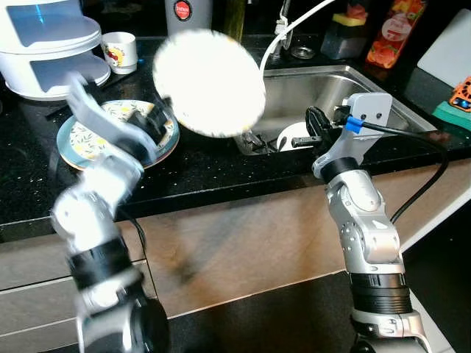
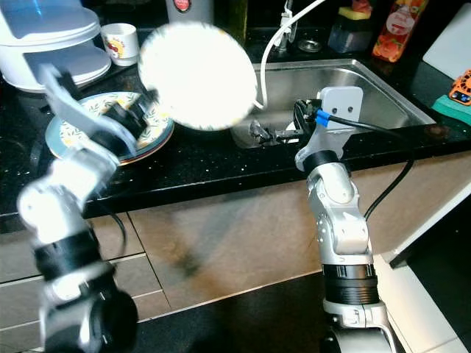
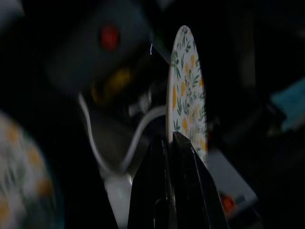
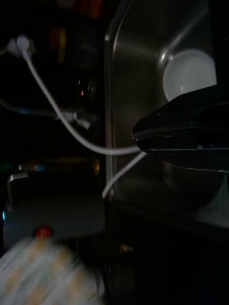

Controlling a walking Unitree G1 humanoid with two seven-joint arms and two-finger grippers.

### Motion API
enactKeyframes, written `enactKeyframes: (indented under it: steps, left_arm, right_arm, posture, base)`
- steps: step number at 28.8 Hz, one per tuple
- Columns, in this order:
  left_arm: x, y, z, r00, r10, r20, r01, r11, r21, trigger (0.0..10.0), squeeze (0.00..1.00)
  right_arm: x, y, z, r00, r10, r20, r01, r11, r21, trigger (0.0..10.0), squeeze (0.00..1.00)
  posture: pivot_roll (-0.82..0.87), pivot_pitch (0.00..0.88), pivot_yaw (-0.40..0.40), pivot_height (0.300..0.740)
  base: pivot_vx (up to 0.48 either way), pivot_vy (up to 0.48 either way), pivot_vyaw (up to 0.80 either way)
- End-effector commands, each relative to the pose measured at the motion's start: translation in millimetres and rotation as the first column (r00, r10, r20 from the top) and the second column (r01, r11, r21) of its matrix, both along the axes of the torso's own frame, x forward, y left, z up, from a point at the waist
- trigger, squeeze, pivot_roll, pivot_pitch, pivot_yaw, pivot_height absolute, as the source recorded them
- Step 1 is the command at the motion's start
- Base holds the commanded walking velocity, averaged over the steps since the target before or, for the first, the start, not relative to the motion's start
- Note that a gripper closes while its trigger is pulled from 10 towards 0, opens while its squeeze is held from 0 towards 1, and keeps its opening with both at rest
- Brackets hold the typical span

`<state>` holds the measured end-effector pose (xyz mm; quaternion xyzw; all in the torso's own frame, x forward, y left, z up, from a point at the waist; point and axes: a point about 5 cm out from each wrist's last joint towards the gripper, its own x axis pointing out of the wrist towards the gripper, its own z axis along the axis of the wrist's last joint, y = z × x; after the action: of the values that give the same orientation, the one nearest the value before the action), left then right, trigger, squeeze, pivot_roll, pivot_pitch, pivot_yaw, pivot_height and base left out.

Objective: Kitchen organization

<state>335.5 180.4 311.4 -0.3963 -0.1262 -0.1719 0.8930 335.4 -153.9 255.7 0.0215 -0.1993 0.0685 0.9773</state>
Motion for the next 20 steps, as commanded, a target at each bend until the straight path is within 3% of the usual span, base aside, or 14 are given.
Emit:
enactKeyframes:
  steps: [1, 2, 4, 5, 7, 10, 14, 18, 20]
  left_arm:
    - [2.9, 5.7, -4, 1.0, 0.015, -0.024, -0.015, 1.0, 0.01, 10.0, 0.0]
    - [2.6, 12.5, -1, 0.998, 0.052, -0.019, -0.049, 0.988, 0.149, 10.0, 0.0]
    - [-1.0, 17.9, -4, 0.996, 0.076, -0.038, -0.059, 0.94, 0.336, 10.0, 0.0]
    - [-3.3, 21.1, -6, 0.995, 0.092, -0.043, -0.066, 0.911, 0.408, 10.0, 0.0]
    - [-10.9, 25.6, -9, 0.996, 0.06, -0.071, -0.021, 0.889, 0.457, 10.0, 0.0]
    - [-19.3, 27.4, -10, 0.997, 0.024, -0.075, 0.014, 0.887, 0.462, 10.0, 0.0]
    - [-23.6, 26.5, -5, 0.999, 0.026, -0.028, -0.013, 0.922, 0.388, 10.0, 0.0]
    - [-23.0, 29.1, 4, 0.992, 0.095, 0.079, -0.116, 0.936, 0.332, 10.0, 0.0]
    - [-22.0, 31.6, 7, 0.982, 0.153, 0.112, -0.182, 0.921, 0.344, 10.0, 0.0]
  right_arm:
    - [1.1, -1.5, 1, 1.0, -0.005, 0.003, 0.005, 1.0, 0.003, 10.0, 0.0]
    - [0.8, -1.7, 1, 1.0, -0.01, 0.005, 0.01, 1.0, 0.006, 10.0, 0.0]
    - [0.1, -3.8, 2, 1.0, -0.027, 0.006, 0.027, 1.0, 0.007, 10.0, 0.0]
    - [-0.2, -5.6, 2, 0.999, -0.036, 0.005, 0.036, 0.999, 0.009, 10.0, 0.0]
    - [-0.6, -10.7, 0, 0.998, -0.058, -0.001, 0.058, 0.998, 0.01, 10.0, 0.0]
    - [-1.3, -15.5, -1, 0.997, -0.079, -0.003, 0.079, 0.997, 0.015, 10.0, 0.0]
    - [-2.6, -15.6, 2, 0.996, -0.086, 0.024, 0.085, 0.996, 0.026, 10.0, 0.0]
    - [-3.6, -15.1, 7, 0.994, -0.088, 0.069, 0.084, 0.995, 0.063, 10.0, 0.0]
    - [-3.4, -16.9, 10, 0.991, -0.104, 0.087, 0.098, 0.993, 0.07, 10.0, 0.0]
  posture:
    - [0.13, 0.056, -0.032, 0.74]
    - [0.13, 0.059, -0.03, 0.74]
    - [0.13, 0.065, -0.026, 0.74]
    - [0.13, 0.065, -0.026, 0.74]
    - [0.14, 0.072, -0.022, 0.74]
    - [0.14, 0.074, -0.02, 0.74]
    - [0.15, 0.074, -0.019, 0.74]
    - [0.15, 0.069, -0.027, 0.74]
    - [0.14, 0.069, -0.031, 0.74]
  base:
    - [0.0, 0.0, 0.0]
    - [0.0, 0.0, 0.0]
    - [0.0, 0.0, 0.0]
    - [0.0, 0.0, 0.0]
    - [0.0, 0.0, 0.0]
    - [0.0, 0.0, 0.0]
    - [0.0, 0.0, 0.0]
    - [0.0, 0.0, 0.0]
    - [0.0, 0.0, 0.0]
